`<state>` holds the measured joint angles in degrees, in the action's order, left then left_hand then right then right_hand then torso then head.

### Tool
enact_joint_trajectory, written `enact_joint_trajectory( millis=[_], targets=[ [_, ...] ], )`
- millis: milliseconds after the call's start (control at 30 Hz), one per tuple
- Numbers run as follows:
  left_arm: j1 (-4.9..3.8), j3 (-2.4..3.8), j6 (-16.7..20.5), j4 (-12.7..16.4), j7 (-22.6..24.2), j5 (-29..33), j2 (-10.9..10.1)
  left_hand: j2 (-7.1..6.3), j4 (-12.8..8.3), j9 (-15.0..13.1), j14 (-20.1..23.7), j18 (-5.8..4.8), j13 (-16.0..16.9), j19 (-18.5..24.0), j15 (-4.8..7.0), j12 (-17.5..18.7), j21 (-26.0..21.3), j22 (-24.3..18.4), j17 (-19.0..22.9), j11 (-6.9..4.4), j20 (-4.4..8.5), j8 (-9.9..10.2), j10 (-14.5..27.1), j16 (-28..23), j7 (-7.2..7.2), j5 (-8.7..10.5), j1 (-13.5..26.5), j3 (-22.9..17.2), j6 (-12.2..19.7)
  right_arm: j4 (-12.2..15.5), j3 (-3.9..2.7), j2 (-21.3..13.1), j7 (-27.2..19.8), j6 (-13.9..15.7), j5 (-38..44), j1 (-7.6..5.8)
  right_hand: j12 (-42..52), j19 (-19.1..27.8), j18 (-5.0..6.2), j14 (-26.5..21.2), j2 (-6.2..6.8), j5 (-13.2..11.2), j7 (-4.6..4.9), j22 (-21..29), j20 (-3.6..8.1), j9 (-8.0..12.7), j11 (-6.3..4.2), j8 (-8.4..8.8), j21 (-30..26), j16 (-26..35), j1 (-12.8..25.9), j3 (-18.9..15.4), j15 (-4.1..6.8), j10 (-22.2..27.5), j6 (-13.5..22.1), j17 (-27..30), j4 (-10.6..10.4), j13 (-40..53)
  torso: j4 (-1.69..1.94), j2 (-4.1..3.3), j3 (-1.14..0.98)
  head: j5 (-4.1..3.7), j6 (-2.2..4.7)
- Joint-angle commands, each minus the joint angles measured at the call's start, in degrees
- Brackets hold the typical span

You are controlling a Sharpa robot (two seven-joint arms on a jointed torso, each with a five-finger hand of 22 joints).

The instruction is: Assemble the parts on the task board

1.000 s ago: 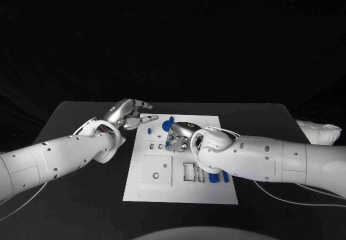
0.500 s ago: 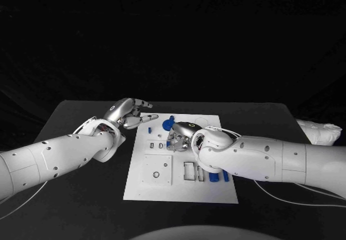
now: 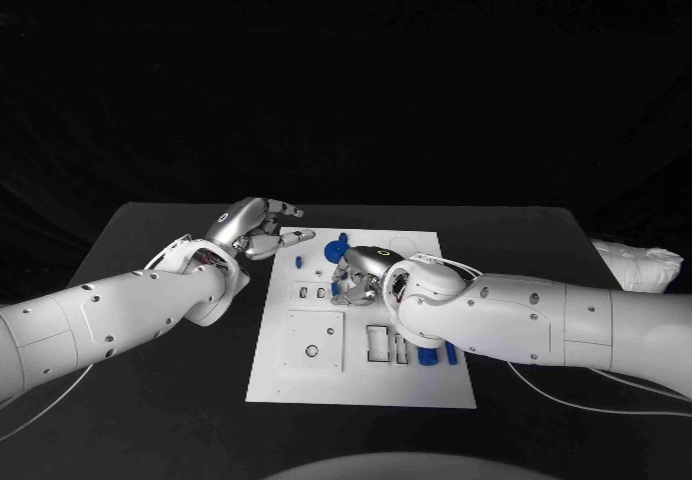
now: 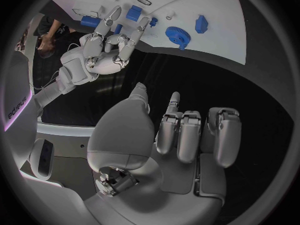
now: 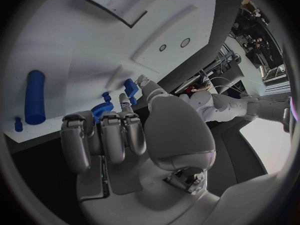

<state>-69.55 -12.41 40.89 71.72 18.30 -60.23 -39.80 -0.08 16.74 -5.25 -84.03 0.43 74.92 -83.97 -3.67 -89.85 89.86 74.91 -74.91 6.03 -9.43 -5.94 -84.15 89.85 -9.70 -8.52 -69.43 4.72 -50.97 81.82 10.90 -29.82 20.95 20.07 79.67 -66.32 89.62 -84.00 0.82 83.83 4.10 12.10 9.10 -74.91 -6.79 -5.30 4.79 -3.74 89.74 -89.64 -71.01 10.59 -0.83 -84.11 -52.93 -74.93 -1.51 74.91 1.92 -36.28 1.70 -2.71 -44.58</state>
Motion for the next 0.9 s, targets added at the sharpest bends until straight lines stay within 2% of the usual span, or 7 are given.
enact_joint_trajectory(
  millis=[33,233,400,600,633,733,900],
  targets=[
    [-0.04,0.04,-0.2,0.1,0.5,0.0,0.1,0.55,-0.1,0.0,-6.0,-0.43,15.1,-6.0,-0.10,-0.1,0.1,15.1,-15.1,0.23,-0.56,0.3,-5.9,0.1,-0.05,-0.10,-0.2,0.4,-0.3,0.3,0.02,-0.2,-0.5,-0.3,0.1,0.06,0.4,-6.0,-0.82,6.2,0.16,-0.1,-0.02,-15.1,-0.58,0.1,0.53,0.13,0.3,-0.4,0.6,-0.4,-0.48,-5.9,0.6,-15.1,-0.1,15.1,0.00,-0.06,0.03,-0.13,-0.06],
    [-0.04,0.04,-0.3,0.4,0.5,0.0,-0.1,0.56,-0.1,0.1,-6.0,-0.43,15.1,-6.0,-0.10,-0.1,0.1,15.1,-15.1,0.23,-0.57,0.3,-5.9,0.1,-0.05,-0.11,-0.2,0.4,-0.3,1.2,0.02,-1.2,-1.0,1.8,0.2,0.07,0.4,-6.0,-0.82,6.2,0.79,0.3,0.33,-15.1,-1.00,0.1,0.83,0.05,0.3,-0.4,1.6,-1.1,-0.94,-5.9,1.2,-15.1,-0.5,15.1,-0.02,-0.07,0.00,0.17,-0.21],
    [-0.07,0.06,-1.6,1.3,-0.1,1.4,-0.8,0.40,0.0,0.0,-6.0,-0.43,15.1,-6.0,-0.10,-0.1,0.1,15.1,-15.1,0.20,-0.64,0.3,-5.9,0.1,-0.01,-0.12,0.0,0.9,-0.6,3.0,0.01,-3.2,-3.2,6.3,-1.2,-0.10,0.4,-6.0,-0.82,6.2,1.33,0.3,0.58,-15.1,-1.51,0.0,1.04,0.01,0.3,-0.4,2.9,-1.9,-1.48,-5.9,2.0,-15.1,-1.5,15.1,-0.07,-0.01,-0.02,0.75,0.00],
    [-1.04,0.12,-7.4,4.2,-4.1,4.6,-2.6,-0.09,0.0,-0.6,-6.0,-0.43,15.1,-6.0,0.18,-0.1,0.1,15.1,-15.1,-0.20,-0.67,-0.4,-5.9,0.1,0.39,-1.58,1.1,2.7,-1.8,6.1,0.00,-7.6,-9.6,8.7,-11.1,-2.15,0.4,-6.0,-0.82,6.2,-0.11,0.0,0.98,-15.1,-2.14,-0.3,1.37,-0.32,0.3,-0.4,4.9,-2.1,-2.05,-5.9,2.1,-15.1,-3.4,15.1,-0.13,0.12,-0.15,1.82,0.00],
    [-1.68,0.14,-9.1,5.1,-5.7,4.7,-3.0,-0.60,0.0,-0.8,-6.0,-0.43,15.1,-6.0,0.29,-0.1,0.1,15.1,-15.1,-0.31,-0.62,-0.9,-5.9,0.1,0.53,-1.86,0.9,2.8,-2.0,7.1,0.00,-9.2,-12.1,8.0,-15.5,-3.12,0.4,-6.0,-0.82,6.2,-2.05,-2.9,1.25,-15.1,-2.41,-0.3,1.67,-0.26,0.3,-0.4,5.4,-1.9,-2.41,-5.9,2.7,-15.1,-4.4,15.1,-0.03,0.17,-0.14,1.97,-0.08],
    [-3.07,0.16,-13.1,6.3,-9.3,4.3,-3.3,-3.76,0.1,-2.8,-6.0,-0.43,15.1,-6.0,0.91,-0.1,0.1,15.1,-15.1,-0.96,-0.20,-3.7,-5.9,0.1,1.23,-3.76,1.5,2.2,-3.1,9.1,0.02,-12.4,-15.0,7.2,-21.5,-4.99,0.4,-6.0,-0.82,6.2,-4.35,-2.5,1.87,-15.1,-2.92,-0.4,2.21,-0.29,0.3,-0.4,8.6,-2.8,-2.89,-5.9,3.9,-15.1,-7.5,15.1,-0.06,0.32,-0.18,2.30,-0.20],
    [-5.03,0.15,-20.7,7.7,-15.4,3.7,-3.0,-7.68,0.4,-5.9,-6.0,-0.43,15.1,-6.0,1.54,-0.1,0.1,15.1,-15.1,-1.66,0.40,-7.2,-5.9,0.1,2.00,-4.75,3.4,1.7,-3.7,11.2,0.06,-16.8,-15.8,5.6,-27.0,-7.58,0.4,-6.0,-0.82,6.2,-5.56,0.0,1.93,-15.1,-3.33,-0.4,2.32,-0.24,0.3,-0.4,10.0,-3.9,-3.16,-5.9,5.7,-15.1,-9.4,15.1,-0.31,0.57,-0.35,2.60,-0.17]
  ],
)
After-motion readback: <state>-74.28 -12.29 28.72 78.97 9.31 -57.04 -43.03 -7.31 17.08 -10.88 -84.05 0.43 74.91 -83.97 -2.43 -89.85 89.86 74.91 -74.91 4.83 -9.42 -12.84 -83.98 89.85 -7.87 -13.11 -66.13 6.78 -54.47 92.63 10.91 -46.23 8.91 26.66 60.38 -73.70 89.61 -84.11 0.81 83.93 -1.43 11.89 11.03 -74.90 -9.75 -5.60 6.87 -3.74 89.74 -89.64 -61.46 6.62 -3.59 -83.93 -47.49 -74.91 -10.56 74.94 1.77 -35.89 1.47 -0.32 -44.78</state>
